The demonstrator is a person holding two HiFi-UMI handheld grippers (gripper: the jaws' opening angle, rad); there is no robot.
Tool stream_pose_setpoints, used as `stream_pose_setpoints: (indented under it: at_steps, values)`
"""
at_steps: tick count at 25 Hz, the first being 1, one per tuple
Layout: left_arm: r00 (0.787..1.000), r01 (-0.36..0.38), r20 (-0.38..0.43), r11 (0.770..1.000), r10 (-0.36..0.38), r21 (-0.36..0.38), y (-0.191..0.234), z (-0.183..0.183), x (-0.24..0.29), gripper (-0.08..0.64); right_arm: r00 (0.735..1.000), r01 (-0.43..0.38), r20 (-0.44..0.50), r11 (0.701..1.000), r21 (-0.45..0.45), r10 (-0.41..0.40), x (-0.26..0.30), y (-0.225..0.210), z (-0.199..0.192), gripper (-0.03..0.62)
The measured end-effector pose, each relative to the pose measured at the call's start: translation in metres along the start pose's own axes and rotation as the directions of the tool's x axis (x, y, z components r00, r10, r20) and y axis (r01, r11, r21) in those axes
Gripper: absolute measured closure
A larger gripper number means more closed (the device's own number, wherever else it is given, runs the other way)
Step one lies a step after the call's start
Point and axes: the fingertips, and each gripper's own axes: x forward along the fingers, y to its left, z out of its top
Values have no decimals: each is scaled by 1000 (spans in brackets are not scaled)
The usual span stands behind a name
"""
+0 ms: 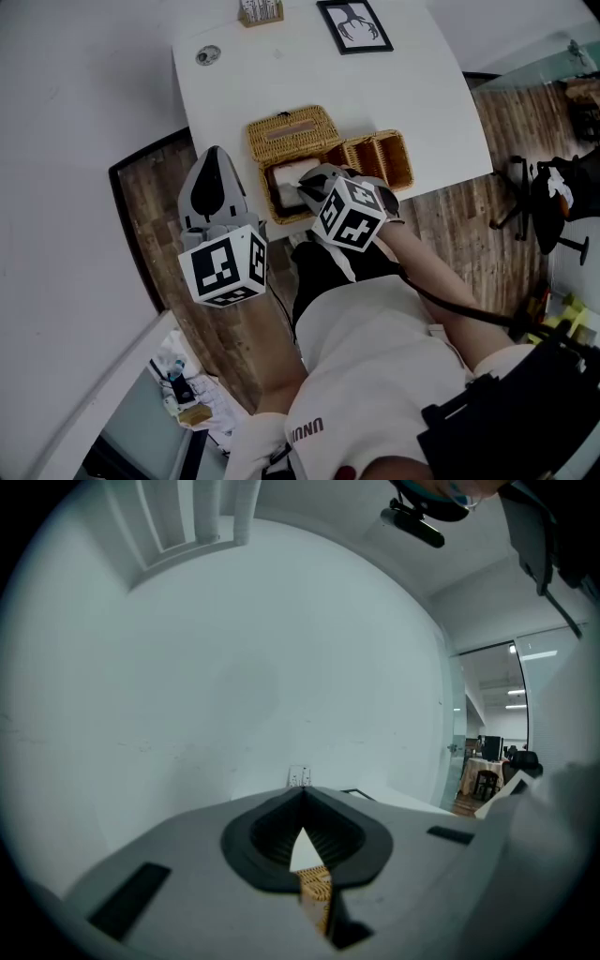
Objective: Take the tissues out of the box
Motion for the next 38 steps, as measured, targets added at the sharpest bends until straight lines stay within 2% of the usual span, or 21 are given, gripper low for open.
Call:
stream_pose_setpoints:
  at_steps: [27, 38]
  values:
    - [999, -36, 34, 999, 35, 10, -5, 9, -5, 548, 994, 44, 104, 998, -35, -40, -41, -3, 21, 566]
    - [996, -65, 58, 998, 66, -17, -4, 14, -8, 548, 988, 54, 147, 997, -48, -47, -58, -3, 31, 566]
